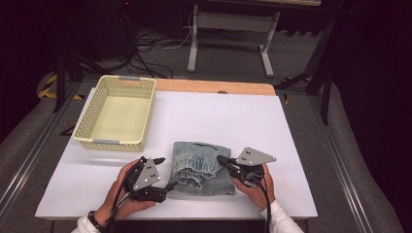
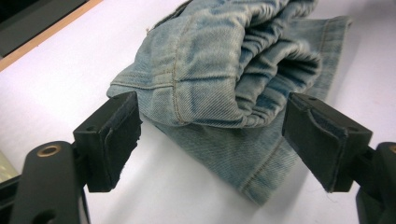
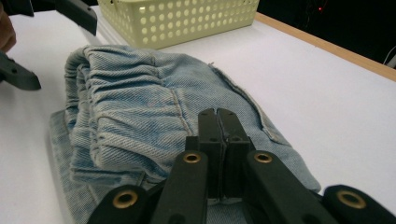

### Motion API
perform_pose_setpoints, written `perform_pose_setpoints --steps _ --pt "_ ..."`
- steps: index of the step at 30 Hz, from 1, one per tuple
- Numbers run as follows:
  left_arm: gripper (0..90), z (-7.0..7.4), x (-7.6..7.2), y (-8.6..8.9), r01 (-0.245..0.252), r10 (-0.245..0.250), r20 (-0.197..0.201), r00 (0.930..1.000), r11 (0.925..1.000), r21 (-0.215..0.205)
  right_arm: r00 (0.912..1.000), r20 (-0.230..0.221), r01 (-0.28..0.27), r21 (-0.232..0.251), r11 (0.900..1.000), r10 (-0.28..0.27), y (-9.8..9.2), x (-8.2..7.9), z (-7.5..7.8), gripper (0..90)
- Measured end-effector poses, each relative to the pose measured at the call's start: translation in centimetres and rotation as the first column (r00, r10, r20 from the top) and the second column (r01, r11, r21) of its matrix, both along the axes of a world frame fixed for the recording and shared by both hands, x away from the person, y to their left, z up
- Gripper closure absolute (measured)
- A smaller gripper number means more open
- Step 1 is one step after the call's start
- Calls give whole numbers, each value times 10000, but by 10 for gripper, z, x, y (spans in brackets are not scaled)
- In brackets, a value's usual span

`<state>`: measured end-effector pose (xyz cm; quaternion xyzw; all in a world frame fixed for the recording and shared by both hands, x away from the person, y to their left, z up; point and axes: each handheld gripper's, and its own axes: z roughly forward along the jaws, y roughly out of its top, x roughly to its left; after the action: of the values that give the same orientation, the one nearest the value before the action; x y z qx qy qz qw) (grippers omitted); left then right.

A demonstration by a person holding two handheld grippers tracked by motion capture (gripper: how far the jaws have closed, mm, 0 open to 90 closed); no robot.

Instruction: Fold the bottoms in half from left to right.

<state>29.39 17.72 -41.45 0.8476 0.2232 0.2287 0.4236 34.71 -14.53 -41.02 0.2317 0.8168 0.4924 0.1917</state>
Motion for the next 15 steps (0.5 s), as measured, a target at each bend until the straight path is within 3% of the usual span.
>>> perform_pose_setpoints --steps 5,7,12,15 --pt "203 5 -1 4 -63 66 72 10000 9995 -325 9999 32 -142 -127 9998 142 2 -5 0 886" --pt "222 10 0 3 -324 332 157 9993 9983 -491 9998 45 -173 -228 9996 174 4 -6 -1 885" --pt "389 20 9 -2 -339 350 102 9993 9950 -941 9994 -64 -354 -699 9969 351 11 -6 -7 883" --pt "501 20 19 -10 -241 244 22 9997 9962 -833 9984 -164 -549 -1062 9928 534 17 -6 -13 892"
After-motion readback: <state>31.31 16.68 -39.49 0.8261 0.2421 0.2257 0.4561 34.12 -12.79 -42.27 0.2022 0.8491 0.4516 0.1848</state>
